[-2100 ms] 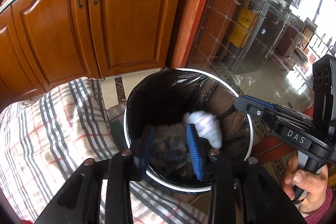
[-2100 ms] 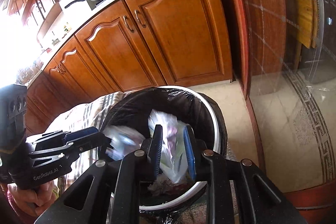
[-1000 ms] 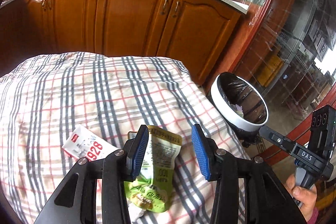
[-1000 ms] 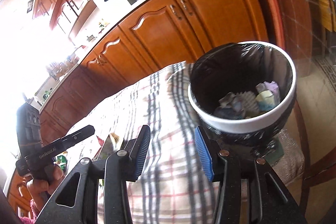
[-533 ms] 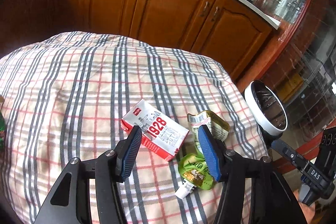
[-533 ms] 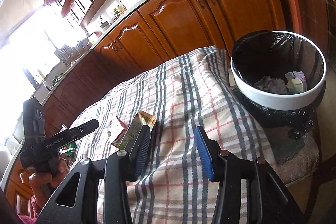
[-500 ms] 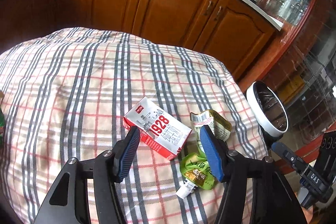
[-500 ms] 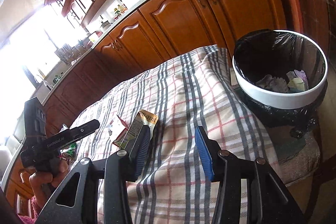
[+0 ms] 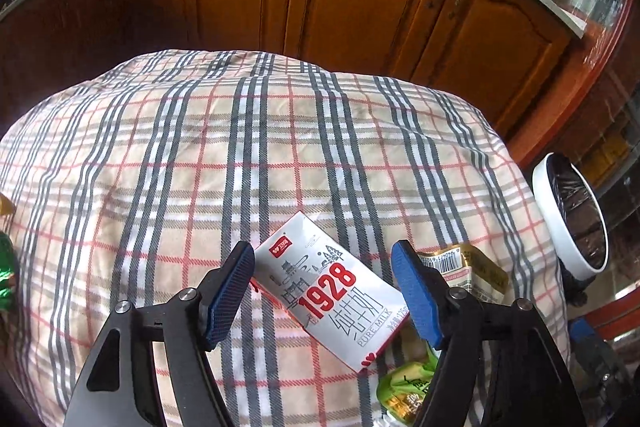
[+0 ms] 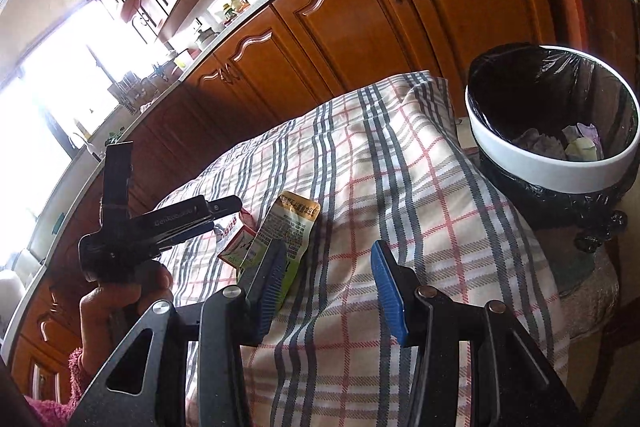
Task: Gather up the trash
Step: 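Grasp the white milk carton with the left tool while the right tool grasps the yellow-green snack bag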
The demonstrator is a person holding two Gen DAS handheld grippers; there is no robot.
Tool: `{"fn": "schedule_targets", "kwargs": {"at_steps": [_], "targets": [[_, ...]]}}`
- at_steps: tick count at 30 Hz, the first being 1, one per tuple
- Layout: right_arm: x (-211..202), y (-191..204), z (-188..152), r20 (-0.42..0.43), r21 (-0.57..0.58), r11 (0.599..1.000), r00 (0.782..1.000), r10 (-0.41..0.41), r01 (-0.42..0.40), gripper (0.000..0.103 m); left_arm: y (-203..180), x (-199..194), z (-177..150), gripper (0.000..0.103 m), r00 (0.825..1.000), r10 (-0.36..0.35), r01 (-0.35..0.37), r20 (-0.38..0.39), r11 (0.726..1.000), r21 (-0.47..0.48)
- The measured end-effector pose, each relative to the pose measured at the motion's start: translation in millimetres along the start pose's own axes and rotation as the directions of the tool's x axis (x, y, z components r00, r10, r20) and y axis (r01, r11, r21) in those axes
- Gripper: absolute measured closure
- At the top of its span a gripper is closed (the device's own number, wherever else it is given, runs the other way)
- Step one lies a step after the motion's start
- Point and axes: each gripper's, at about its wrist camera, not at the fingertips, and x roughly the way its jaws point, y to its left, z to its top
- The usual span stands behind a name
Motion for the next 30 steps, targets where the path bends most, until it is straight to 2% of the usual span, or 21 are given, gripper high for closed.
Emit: {"fn": "schedule_targets", "kwargs": {"at_steps": [4, 5, 7, 8, 9, 10, 13, 16, 20, 22, 23, 24, 26, 30], "targets": [[2.6, 0.4, 1.2, 0.007, 0.007, 1.000, 1.000, 0.001, -0.001, 0.056, -7.8, 1.5, -7.4, 0.034, 1.000, 0.011, -0.013, 0.016, 0.996, 0.083], [2.9, -0.3, 1.6, 0.010, 0.010, 1.000, 1.000, 0.000, 0.000, 0.056, -8.7, 1.5, -9.2, 0.038, 1.000, 0.010, -0.012, 0.022, 0.995, 0.103], [1.5, -3.6, 2.6, 0.019, 0.021, 1.000, 1.000, -0.005, 0.005, 0.056, -10.9, 0.4, -12.8, 0.055, 0.999, -0.014, 0.009, 0.032, 0.987, 0.159], [0.5, -5.6, 3.0, 0.022, 0.026, 1.000, 1.000, -0.007, 0.006, 0.056, -11.5, 0.8, -14.8, 0.067, 0.998, -0.054, 0.049, 0.022, 0.981, 0.187], [0.0, -7.1, 3.6, 0.023, 0.030, 1.000, 1.000, -0.010, 0.009, 0.056, -12.3, 0.9, -15.7, 0.074, 0.996, -0.090, 0.084, 0.017, 0.971, 0.223], [-0.5, -8.8, 4.3, 0.023, 0.034, 0.999, 1.000, -0.012, 0.011, 0.056, -13.5, 0.8, -17.3, 0.077, 0.993, -0.119, 0.111, 0.013, 0.955, 0.273], [-0.2, -10.5, 5.6, 0.019, 0.039, 0.999, 1.000, -0.008, 0.007, 0.056, -9.7, -0.3, -21.6, 0.078, 0.991, -0.132, 0.114, 0.018, 0.909, 0.400], [3.1, -6.2, 4.2, 0.004, 0.031, 0.999, 1.000, 0.004, -0.004, 0.056, -0.7, -7.8, -22.7, 0.079, 0.994, -0.103, 0.083, 0.023, 0.896, 0.437], [12.2, 4.9, 2.6, -0.014, 0.019, 1.000, 1.000, 0.024, -0.024, 0.056, 12.0, -33.9, -31.7, 0.076, 0.996, -0.083, 0.058, 0.045, 0.914, 0.402], [20.8, 12.9, 2.9, -0.031, 0.009, 0.999, 0.999, 0.036, -0.036, 0.056, 19.2, -43.2, -37.9, 0.068, 0.997, -0.063, 0.041, 0.049, 0.932, 0.359], [25.3, 16.6, 3.1, -0.040, 0.003, 0.999, 0.998, 0.042, -0.042, 0.056, 23.1, -46.3, -40.6, 0.058, 0.998, -0.049, 0.031, 0.047, 0.944, 0.330], [30.7, 21.3, 3.4, -0.048, -0.003, 0.999, 0.998, 0.049, -0.049, 0.056, 27.7, -50.8, -43.3, 0.055, 0.997, -0.053, 0.036, 0.048, 0.954, 0.296], [41.7, 31.9, 4.3, -0.063, -0.017, 0.998, 0.996, 0.062, -0.064, 0.056, 38.6, -60.9, -47.1, 0.055, 0.995, -0.085, 0.070, 0.057, 0.971, 0.227], [69.9, 52.7, 6.5, -0.106, -0.054, 0.996, 0.992, 0.063, -0.069, 0.061, 64.1, -72.1, -51.4, 0.051, 0.993, -0.089, 0.082, 0.071, 0.991, 0.105]]}}
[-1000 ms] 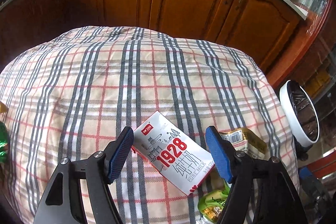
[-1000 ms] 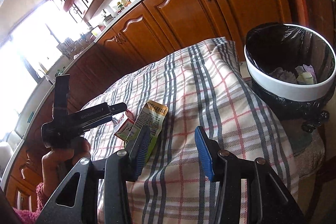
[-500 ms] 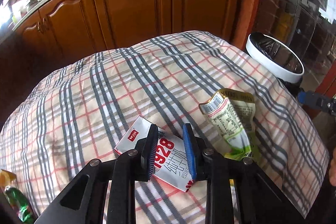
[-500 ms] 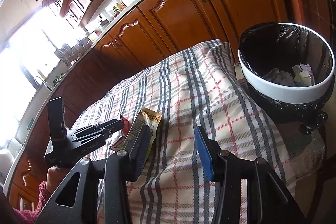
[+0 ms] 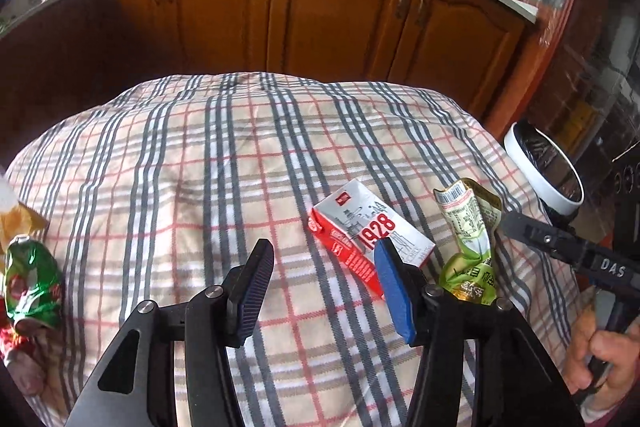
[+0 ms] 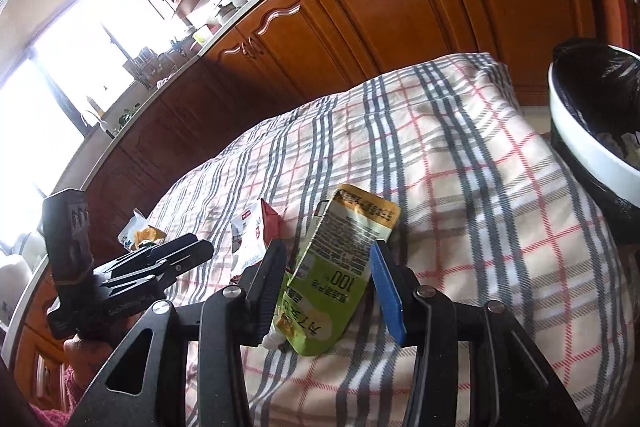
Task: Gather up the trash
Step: 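Grasp the white milk carton with the left tool while the right tool grasps the yellow-green snack bag, then carry the milk carton with the left tool while the right tool carries the snack bag into the bin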
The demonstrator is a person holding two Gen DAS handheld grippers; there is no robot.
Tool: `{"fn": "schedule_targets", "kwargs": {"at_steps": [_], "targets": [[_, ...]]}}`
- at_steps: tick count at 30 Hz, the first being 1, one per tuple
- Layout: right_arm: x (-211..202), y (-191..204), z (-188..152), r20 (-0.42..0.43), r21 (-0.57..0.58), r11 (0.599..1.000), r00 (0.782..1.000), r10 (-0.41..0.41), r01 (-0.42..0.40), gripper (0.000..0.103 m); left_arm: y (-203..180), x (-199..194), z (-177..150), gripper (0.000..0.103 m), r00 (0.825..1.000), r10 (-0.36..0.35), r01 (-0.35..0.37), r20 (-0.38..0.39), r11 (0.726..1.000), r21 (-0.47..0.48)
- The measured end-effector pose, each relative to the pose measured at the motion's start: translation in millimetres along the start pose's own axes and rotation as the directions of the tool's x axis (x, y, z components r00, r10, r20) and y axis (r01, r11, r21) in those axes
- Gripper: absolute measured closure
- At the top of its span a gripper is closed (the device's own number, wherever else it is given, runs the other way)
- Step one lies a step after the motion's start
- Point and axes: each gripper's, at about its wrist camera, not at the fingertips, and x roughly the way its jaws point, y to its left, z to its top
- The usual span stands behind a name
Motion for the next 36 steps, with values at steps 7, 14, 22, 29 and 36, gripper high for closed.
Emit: {"fn": "schedule_targets", "kwargs": {"at_steps": [7, 14, 22, 29, 36], "targets": [[30.9, 14.7, -1.6, -0.062, -0.104, 0.992, 0.995, -0.081, 0.075, 0.085, 18.2, 5.9, -1.7, 0.041, 0.996, -0.073, 0.064, -0.056, 0.986, -0.152], [-15.8, -11.3, 9.1, 0.005, -0.116, 0.982, 0.989, -0.148, 0.148, 0.101, -12.3, 25.6, 15.3, 0.029, 0.992, -0.095, 0.081, -0.080, 0.984, -0.158], [-39.3, -51.7, 5.3, 0.018, -0.046, 0.983, 0.984, -0.175, 0.176, 0.102, -49.0, 76.6, 22.9, 0.028, 0.991, 0.073, -0.082, -0.113, 0.993, -0.082], [-43.8, -51.1, 4.0, 0.031, -0.029, 0.993, 0.993, -0.115, 0.116, 0.102, -55.7, 69.3, 22.6, 0.058, 0.998, 0.034, -0.036, -0.060, 0.999, -0.026], [-62.7, -47.2, 5.8, 0.072, -0.035, 0.995, 0.994, -0.086, 0.089, 0.102, -79.3, 49.6, 18.2, 0.059, 0.999, -0.032, 0.033, -0.029, 0.998, 0.044]]}}
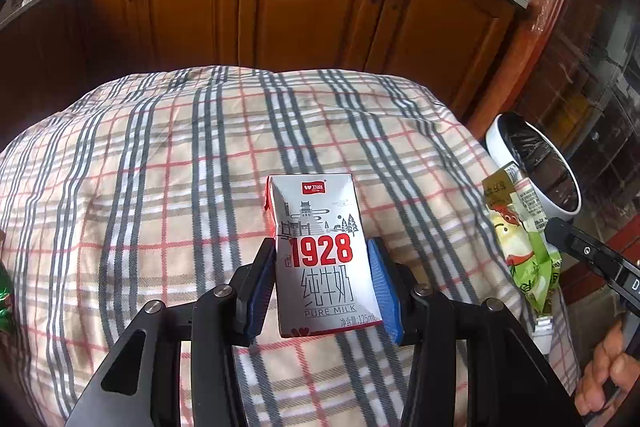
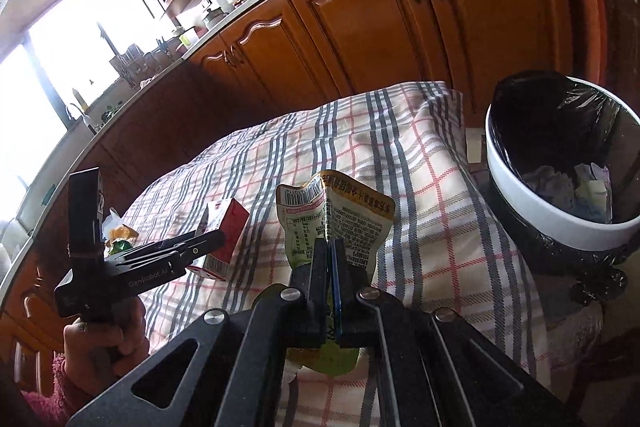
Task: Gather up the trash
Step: 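Carry the milk carton with the left tool while the right tool carries the snack bag into the bin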
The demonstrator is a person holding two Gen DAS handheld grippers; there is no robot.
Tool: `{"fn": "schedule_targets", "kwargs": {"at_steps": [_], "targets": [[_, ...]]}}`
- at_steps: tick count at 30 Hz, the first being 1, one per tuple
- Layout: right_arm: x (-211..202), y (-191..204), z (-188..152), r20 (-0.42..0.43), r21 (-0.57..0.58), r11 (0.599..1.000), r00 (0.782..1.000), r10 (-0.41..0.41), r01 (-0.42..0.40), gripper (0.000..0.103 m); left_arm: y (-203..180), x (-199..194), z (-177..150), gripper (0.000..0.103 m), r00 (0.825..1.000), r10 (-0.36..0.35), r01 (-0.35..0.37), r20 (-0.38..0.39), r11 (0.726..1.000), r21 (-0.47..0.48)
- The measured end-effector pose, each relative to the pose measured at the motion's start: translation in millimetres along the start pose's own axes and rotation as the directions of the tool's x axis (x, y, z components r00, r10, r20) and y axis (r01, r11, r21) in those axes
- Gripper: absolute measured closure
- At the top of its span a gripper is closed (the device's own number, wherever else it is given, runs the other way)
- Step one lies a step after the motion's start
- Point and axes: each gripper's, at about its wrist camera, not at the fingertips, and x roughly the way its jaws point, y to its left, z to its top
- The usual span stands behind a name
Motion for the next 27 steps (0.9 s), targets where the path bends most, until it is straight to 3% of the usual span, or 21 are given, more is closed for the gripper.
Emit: {"fn": "schedule_targets", "kwargs": {"at_steps": [14, 27], "targets": [[-48.3, -38.8, 4.8, 0.084, 0.071, 0.997, 0.996, -0.036, 0.030, 0.102, -82.5, -17.0, 8.4, 0.059, 0.995, -0.097, 0.089, 0.034, 0.978, 0.190], [-92.2, -86.2, 14.5, 0.167, 0.148, 0.987, 0.982, -0.094, 0.069, 0.102, -131.2, -16.3, 20.0, 0.059, 0.986, -0.166, 0.153, 0.026, 0.951, 0.270]]}}
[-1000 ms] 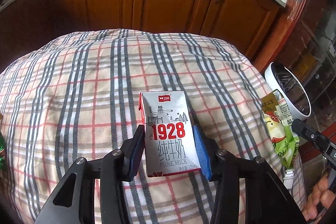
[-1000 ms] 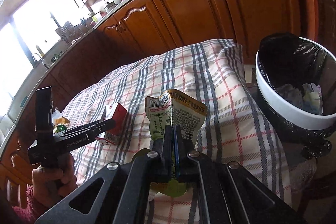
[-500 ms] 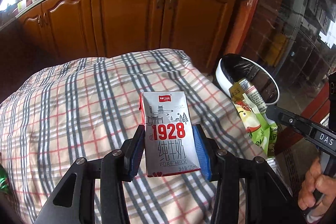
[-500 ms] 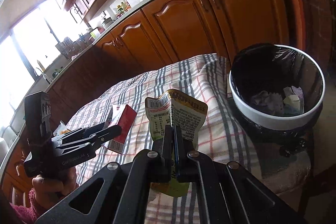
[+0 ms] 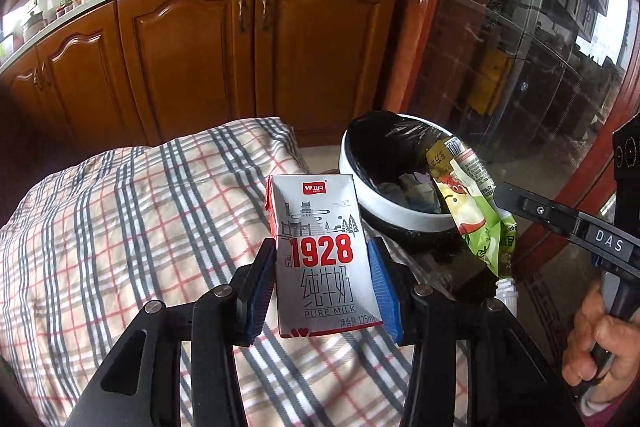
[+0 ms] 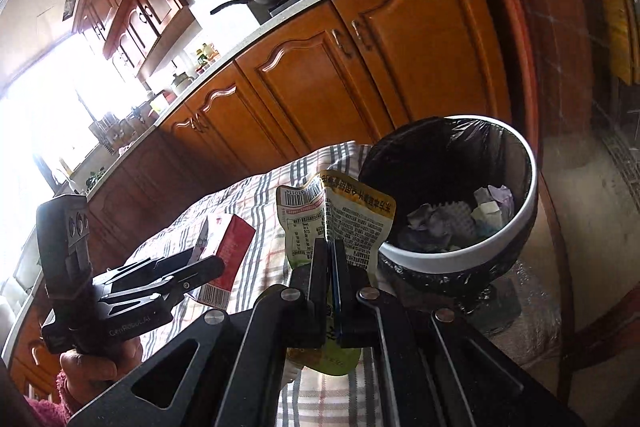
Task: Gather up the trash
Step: 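Carry the milk carton with the left tool while the right tool carries the snack bag into the bin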
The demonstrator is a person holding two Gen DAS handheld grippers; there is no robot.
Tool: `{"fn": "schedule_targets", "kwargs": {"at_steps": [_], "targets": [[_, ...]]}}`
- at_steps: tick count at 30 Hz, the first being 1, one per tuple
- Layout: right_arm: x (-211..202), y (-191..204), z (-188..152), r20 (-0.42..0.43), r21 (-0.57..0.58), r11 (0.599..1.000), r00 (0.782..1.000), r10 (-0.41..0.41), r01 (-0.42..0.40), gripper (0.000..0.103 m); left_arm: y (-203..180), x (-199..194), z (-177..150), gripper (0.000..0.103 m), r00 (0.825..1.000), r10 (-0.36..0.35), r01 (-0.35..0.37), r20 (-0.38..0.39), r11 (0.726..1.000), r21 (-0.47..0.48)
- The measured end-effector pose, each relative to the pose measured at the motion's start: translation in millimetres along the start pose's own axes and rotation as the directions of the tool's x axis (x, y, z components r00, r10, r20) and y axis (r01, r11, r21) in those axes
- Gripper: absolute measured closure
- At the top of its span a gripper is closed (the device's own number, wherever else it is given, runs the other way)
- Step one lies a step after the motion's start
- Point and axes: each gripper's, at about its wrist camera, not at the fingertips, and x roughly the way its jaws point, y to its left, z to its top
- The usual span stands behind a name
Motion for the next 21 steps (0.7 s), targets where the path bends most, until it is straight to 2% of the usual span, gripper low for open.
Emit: {"fn": "schedule_targets", "kwargs": {"at_steps": [11, 21], "targets": [[-10.6, -41.9, 23.2, 0.051, 0.051, 0.998, 0.997, -0.050, 0.047, 0.102, -10.9, 26.6, 42.6, 0.059, 0.997, -0.075, 0.075, 0.005, 0.997, 0.025], [7.1, -77.3, 56.2, 0.045, 0.097, 0.993, 0.996, -0.077, 0.072, 0.102, -25.9, 80.5, 95.5, 0.059, 0.987, -0.155, 0.157, -0.037, 0.987, 0.034]]}}
